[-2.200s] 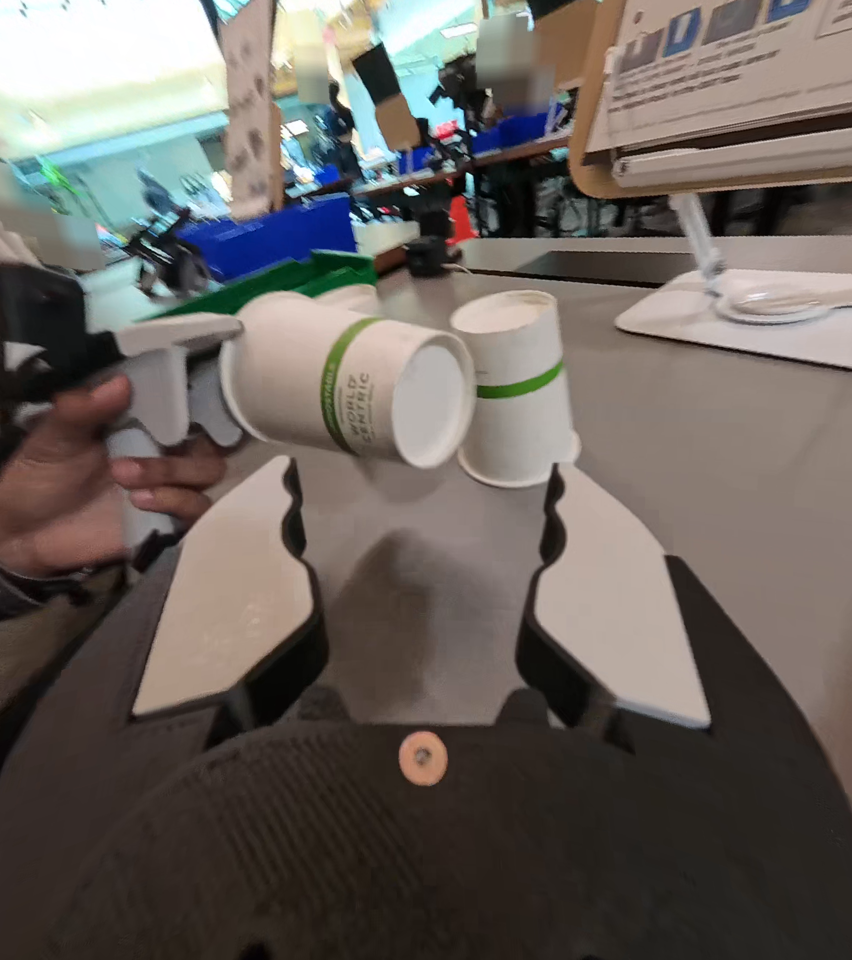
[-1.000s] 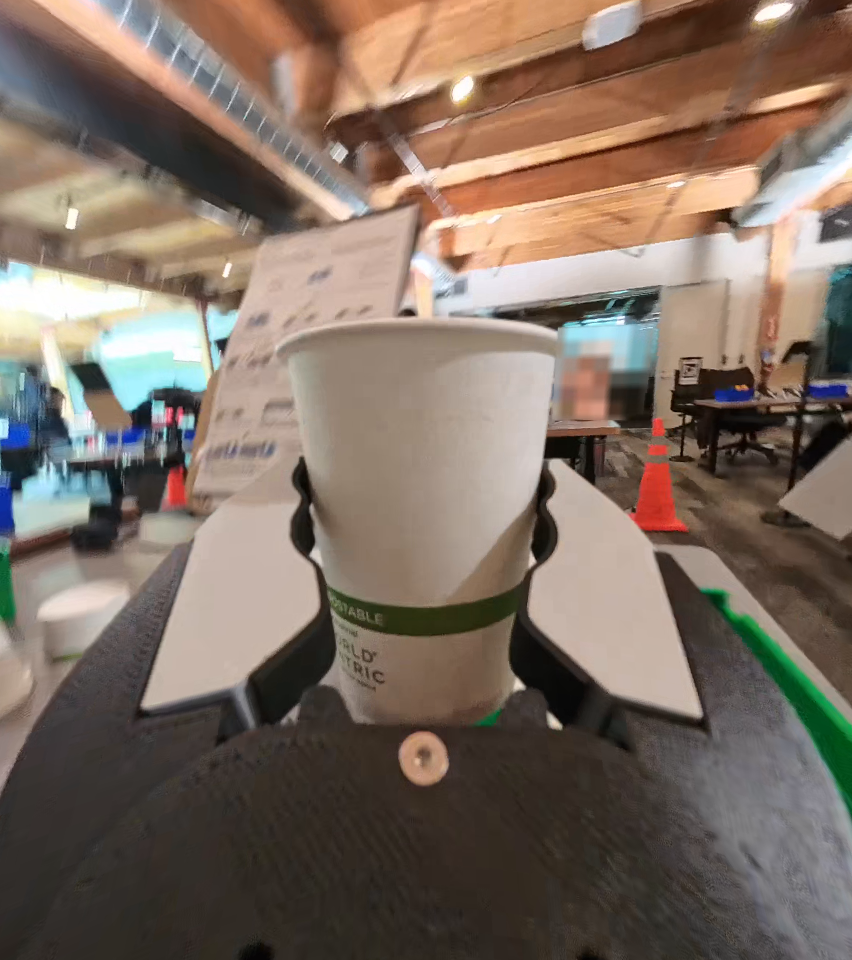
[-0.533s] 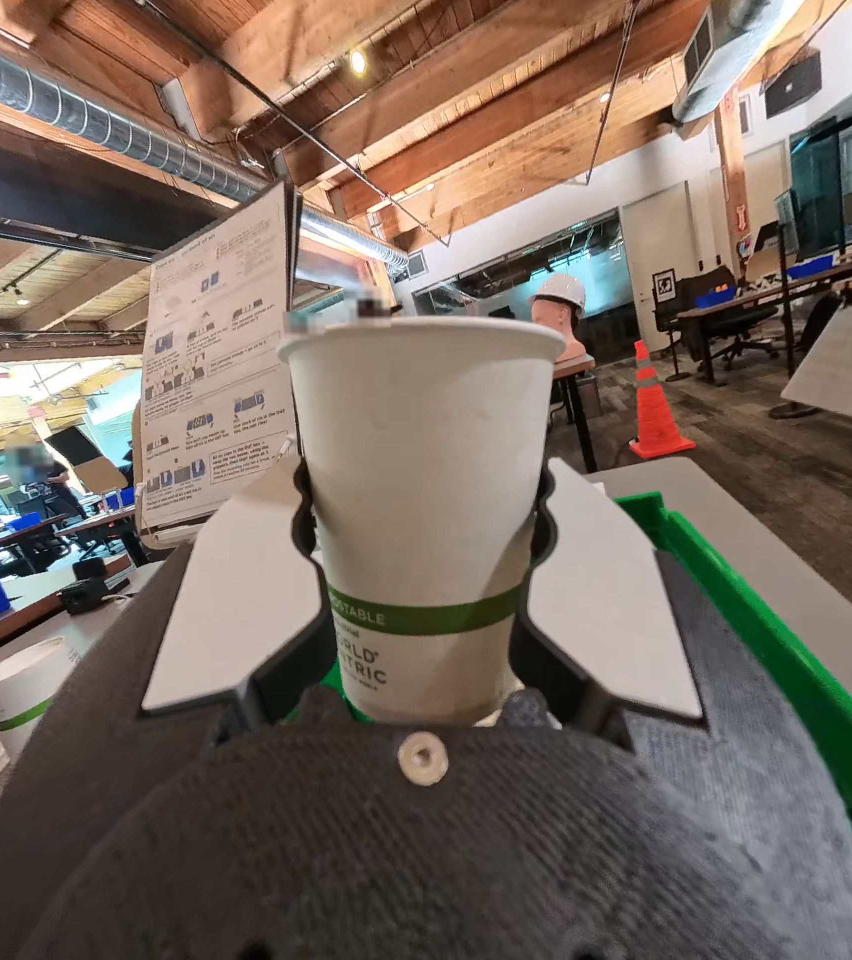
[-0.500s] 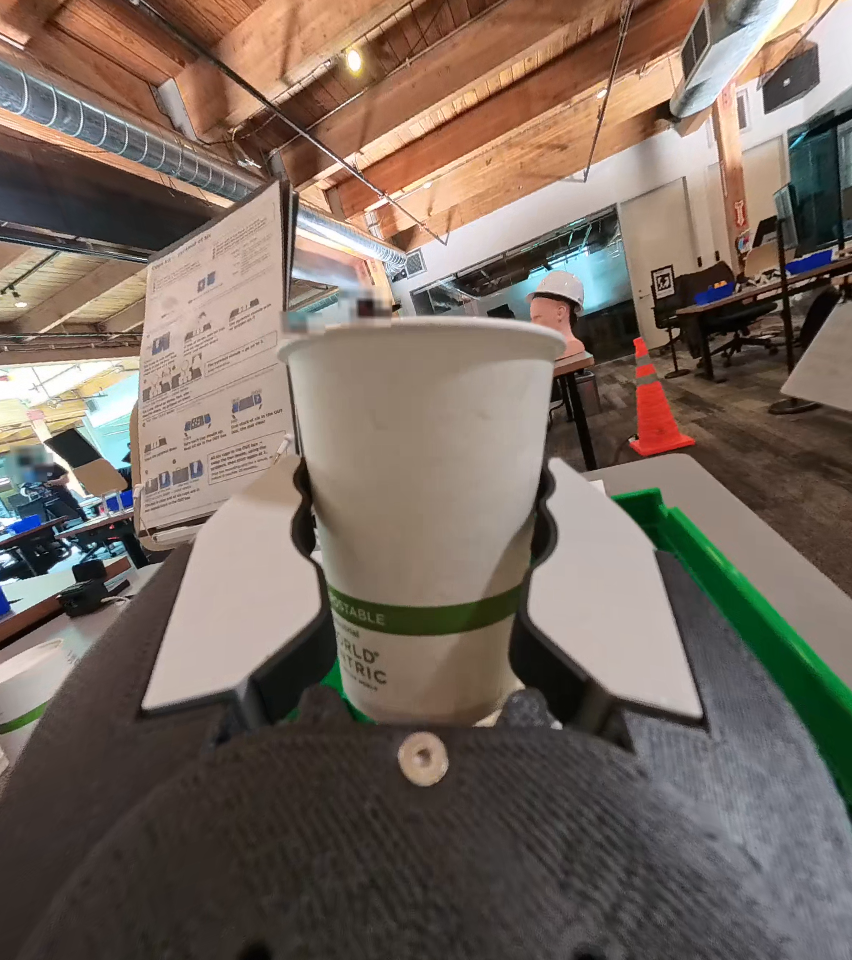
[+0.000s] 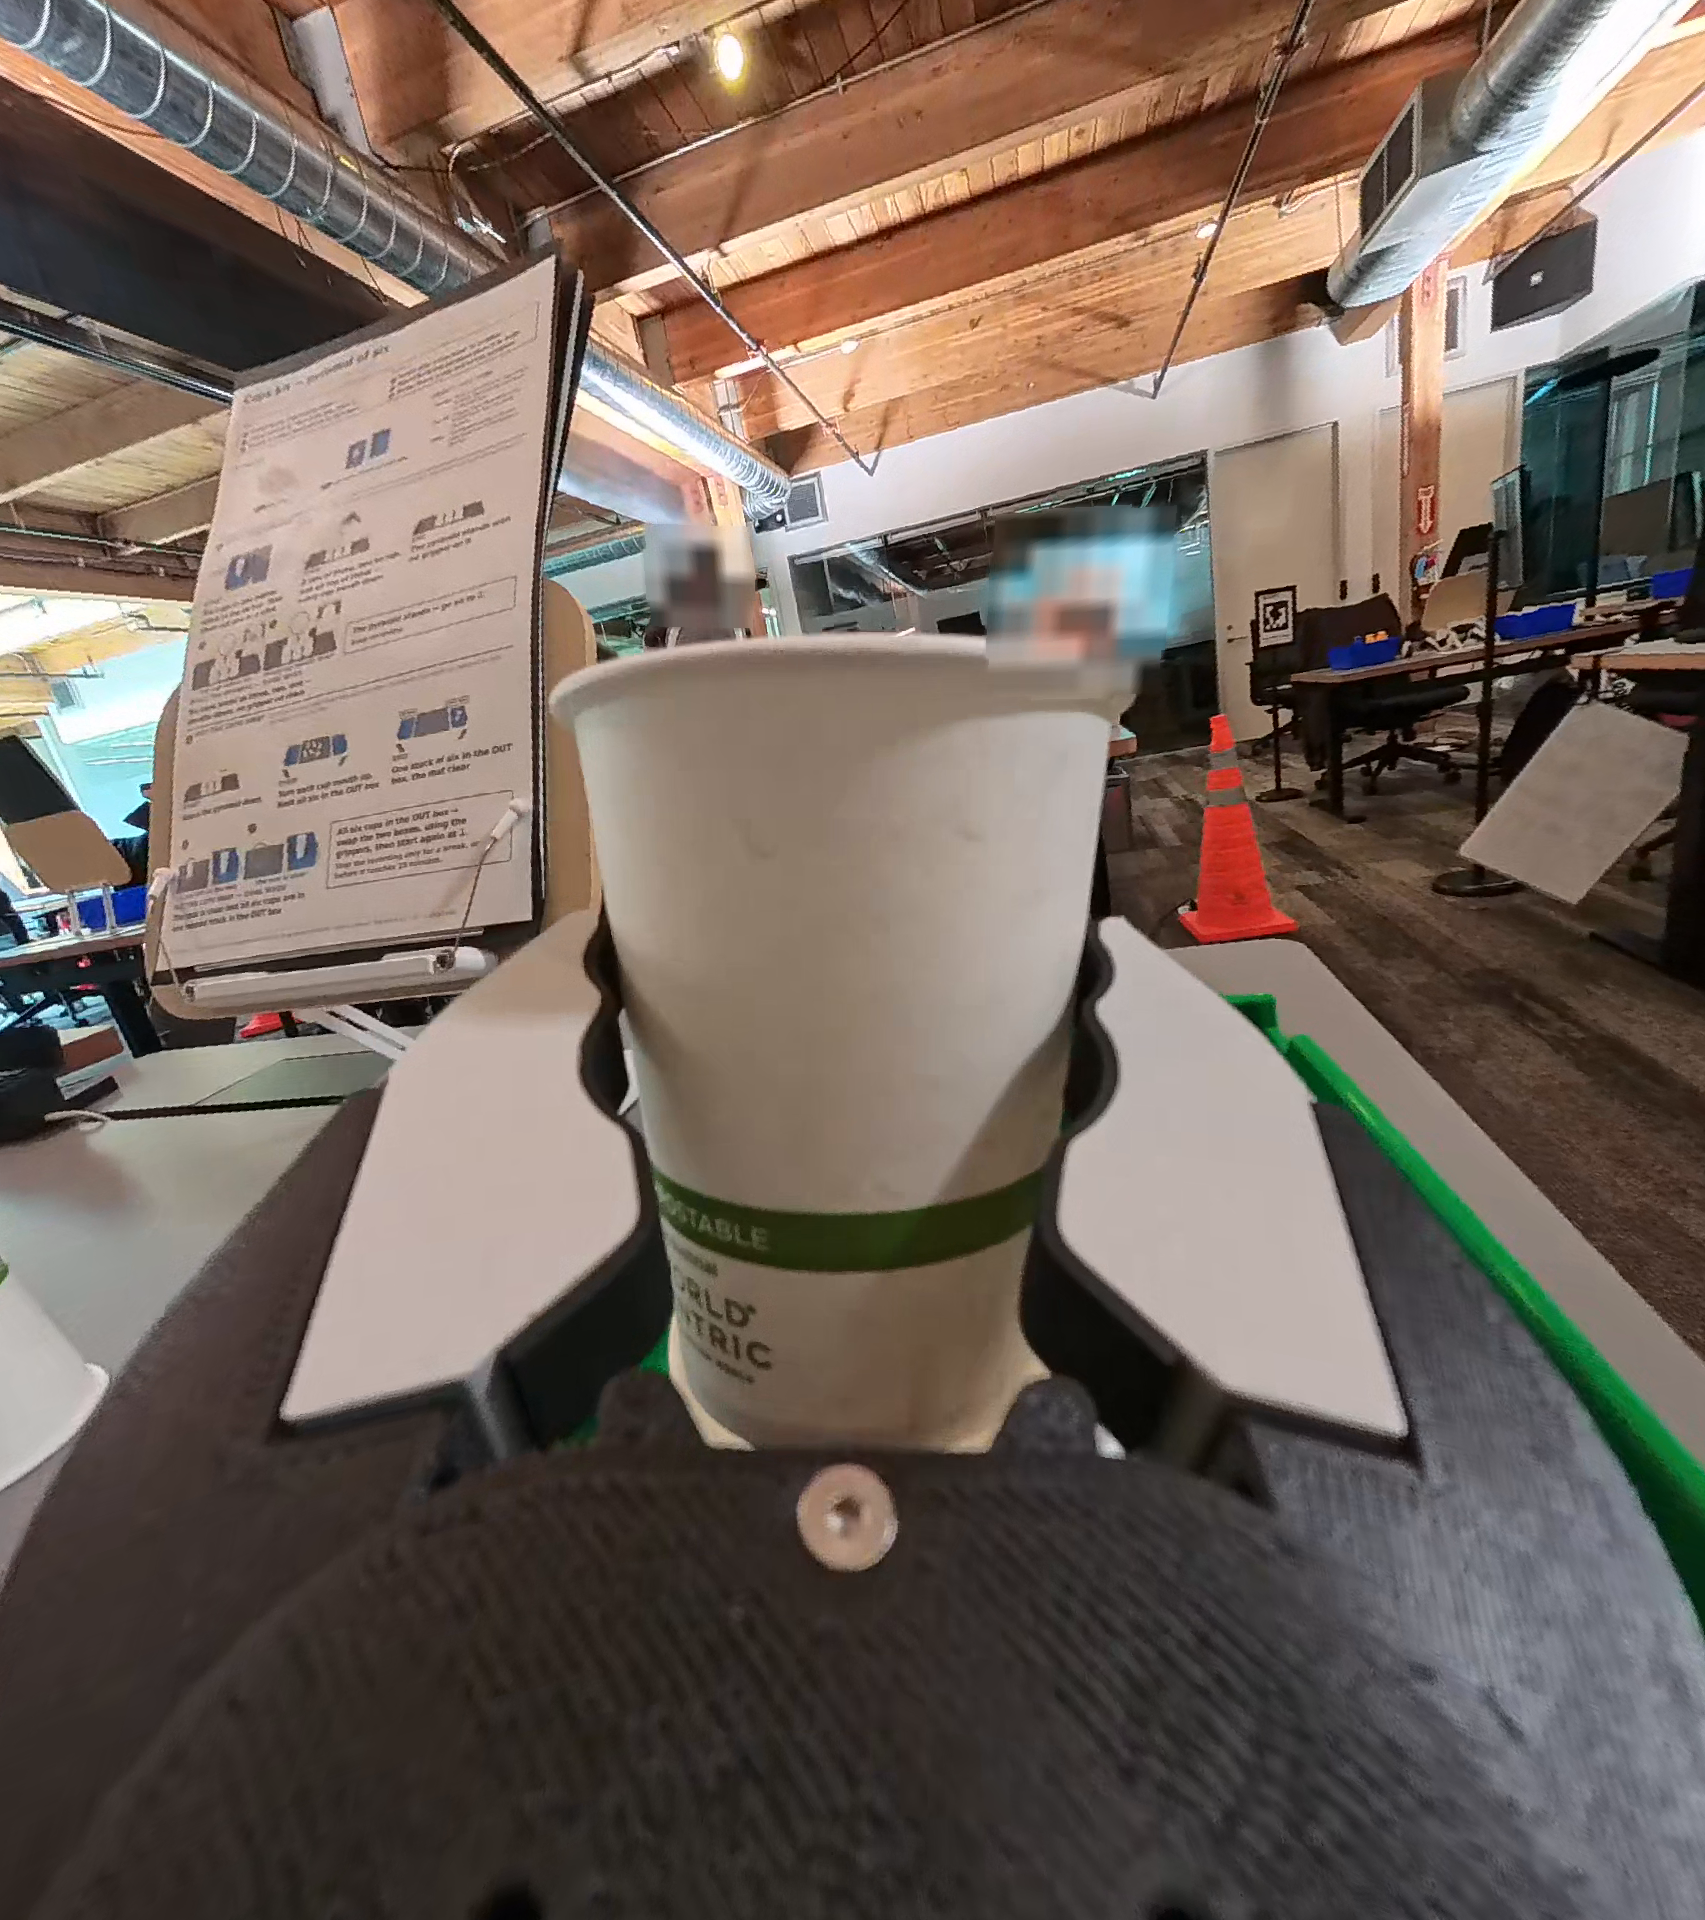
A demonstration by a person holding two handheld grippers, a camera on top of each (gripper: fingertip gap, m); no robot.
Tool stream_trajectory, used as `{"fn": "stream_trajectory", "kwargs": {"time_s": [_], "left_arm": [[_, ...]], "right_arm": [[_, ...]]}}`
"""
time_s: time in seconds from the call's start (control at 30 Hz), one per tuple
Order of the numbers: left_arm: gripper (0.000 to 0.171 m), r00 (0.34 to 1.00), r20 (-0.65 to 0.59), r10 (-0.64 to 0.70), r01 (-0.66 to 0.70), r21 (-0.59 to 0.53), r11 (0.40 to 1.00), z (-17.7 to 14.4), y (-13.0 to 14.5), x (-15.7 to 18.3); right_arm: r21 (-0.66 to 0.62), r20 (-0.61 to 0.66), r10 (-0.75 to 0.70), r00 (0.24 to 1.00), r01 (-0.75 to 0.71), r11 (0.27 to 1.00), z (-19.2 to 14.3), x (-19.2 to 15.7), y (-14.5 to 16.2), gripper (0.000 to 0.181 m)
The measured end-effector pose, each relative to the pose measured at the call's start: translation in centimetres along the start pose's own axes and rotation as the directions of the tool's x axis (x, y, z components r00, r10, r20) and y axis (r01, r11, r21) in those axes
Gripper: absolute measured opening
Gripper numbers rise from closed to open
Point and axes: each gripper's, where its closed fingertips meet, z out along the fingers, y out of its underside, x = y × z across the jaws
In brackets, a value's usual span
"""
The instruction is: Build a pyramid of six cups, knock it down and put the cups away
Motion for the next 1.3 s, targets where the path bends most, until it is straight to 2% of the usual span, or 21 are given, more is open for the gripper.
{"fn": "stream_trajectory", "kwargs": {"time_s": [0.47,0.7,0.83,0.9,0.97,1.03,1.07,1.2,1.3], "left_arm": [[0.028,1.000,-0.006,-0.006,0.006,-0.013,1.000,0.1,0.3,0.1],[0.028,1.000,-0.001,-0.002,0.002,-0.018,1.000,0.1,0.3,0.0],[0.028,1.000,-0.002,-0.006,0.006,-0.023,1.000,0.2,0.4,0.0],[0.028,1.000,-0.002,-0.005,0.005,-0.025,1.000,0.2,0.5,0.0],[0.028,1.000,-0.001,-0.002,0.002,-0.027,1.000,0.2,0.5,0.0],[0.028,1.000,0.001,0.002,-0.002,-0.030,1.000,0.2,0.6,0.0],[0.028,1.000,0.001,0.003,-0.003,-0.031,1.000,0.2,0.6,0.0],[0.028,1.000,0.001,0.001,-0.001,-0.039,0.999,0.3,0.8,0.0],[0.028,1.000,0.001,0.003,-0.003,-0.043,0.999,0.3,0.8,0.0]], "right_arm": [[-0.012,-0.036,-0.057,0.998,0.057,0.998,-0.5,0.4,0.0,0.089],[-0.027,-0.010,-0.012,1.000,0.011,1.000,-1.4,0.3,-0.4,0.101],[0.019,-0.015,0.045,0.999,-0.044,0.999,-2.2,0.6,-1.6,0.098],[0.028,-0.026,0.063,0.998,-0.062,0.998,-2.5,0.9,-2.1,0.090],[-0.037,-0.117,0.053,0.992,-0.058,0.998,-2.9,2.4,-1.5,0.057],[-0.151,-0.263,0.033,0.964,-0.075,0.986,-3.9,4.4,-0.4,0.056],[-0.186,-0.306,0.024,0.952,-0.084,0.979,-4.4,4.9,0.0,0.049],[-0.169,-0.313,-0.030,0.949,-0.025,0.985,-5.8,4.5,-1.0,0.004],[-0.119,-0.278,-0.059,0.959,0.026,0.993,-5.6,3.7,-2.2,0.000]]}}
